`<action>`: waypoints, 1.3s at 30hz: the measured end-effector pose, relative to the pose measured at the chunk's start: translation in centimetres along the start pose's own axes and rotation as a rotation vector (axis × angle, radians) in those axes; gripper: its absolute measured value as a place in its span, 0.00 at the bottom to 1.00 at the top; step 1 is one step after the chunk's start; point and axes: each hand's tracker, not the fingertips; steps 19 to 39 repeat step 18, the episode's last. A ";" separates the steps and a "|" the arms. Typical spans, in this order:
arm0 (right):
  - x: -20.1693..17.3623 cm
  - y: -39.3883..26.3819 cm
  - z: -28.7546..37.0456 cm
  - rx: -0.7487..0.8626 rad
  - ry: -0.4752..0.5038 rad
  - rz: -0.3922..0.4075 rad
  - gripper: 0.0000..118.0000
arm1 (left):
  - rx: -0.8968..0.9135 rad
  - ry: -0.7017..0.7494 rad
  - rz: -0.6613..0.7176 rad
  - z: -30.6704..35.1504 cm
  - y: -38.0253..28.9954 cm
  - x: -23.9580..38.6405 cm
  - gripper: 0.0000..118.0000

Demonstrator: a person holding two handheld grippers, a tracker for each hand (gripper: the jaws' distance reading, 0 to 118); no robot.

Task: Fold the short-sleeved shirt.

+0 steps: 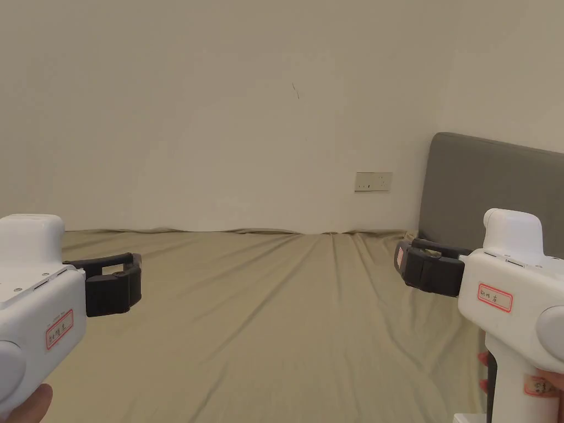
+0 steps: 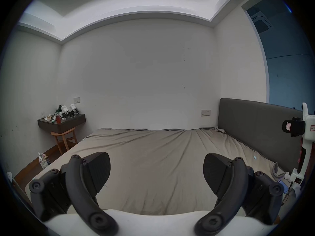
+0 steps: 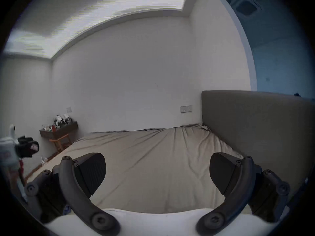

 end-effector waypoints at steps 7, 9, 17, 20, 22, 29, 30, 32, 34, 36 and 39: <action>0.3 -0.1 -0.4 0.024 0.021 0.004 1.00 | -0.001 -0.006 -0.016 -0.2 0.1 0.3 0.98; 0.2 0.0 -0.5 0.008 0.021 -0.021 1.00 | 0.007 -0.009 -0.005 -0.2 0.1 0.3 0.98; -1.0 -1.6 -0.8 0.080 -0.046 0.164 1.00 | 0.030 -0.017 -0.010 -0.4 0.2 0.8 0.98; -0.7 -1.5 -0.9 0.067 -0.023 0.120 1.00 | 0.031 -0.017 -0.010 -0.4 0.2 0.7 0.98; -0.7 -1.5 -0.9 0.067 -0.023 0.120 1.00 | 0.031 -0.017 -0.010 -0.4 0.2 0.7 0.98; -0.7 -1.5 -0.9 0.067 -0.023 0.120 1.00 | 0.031 -0.017 -0.010 -0.4 0.2 0.7 0.98; -0.7 -1.5 -0.9 0.067 -0.023 0.120 1.00 | 0.031 -0.017 -0.010 -0.4 0.2 0.7 0.98; -0.7 -1.5 -0.9 0.067 -0.023 0.120 1.00 | 0.031 -0.017 -0.010 -0.4 0.2 0.7 0.98; -0.7 -1.5 -0.9 0.067 -0.023 0.120 1.00 | 0.031 -0.017 -0.010 -0.4 0.2 0.7 0.98; -0.7 -1.5 -0.9 0.067 -0.023 0.120 1.00 | 0.031 -0.017 -0.010 -0.4 0.2 0.7 0.98; -0.7 -1.5 -0.9 0.067 -0.023 0.120 1.00 | 0.031 -0.017 -0.010 -0.4 0.2 0.7 0.98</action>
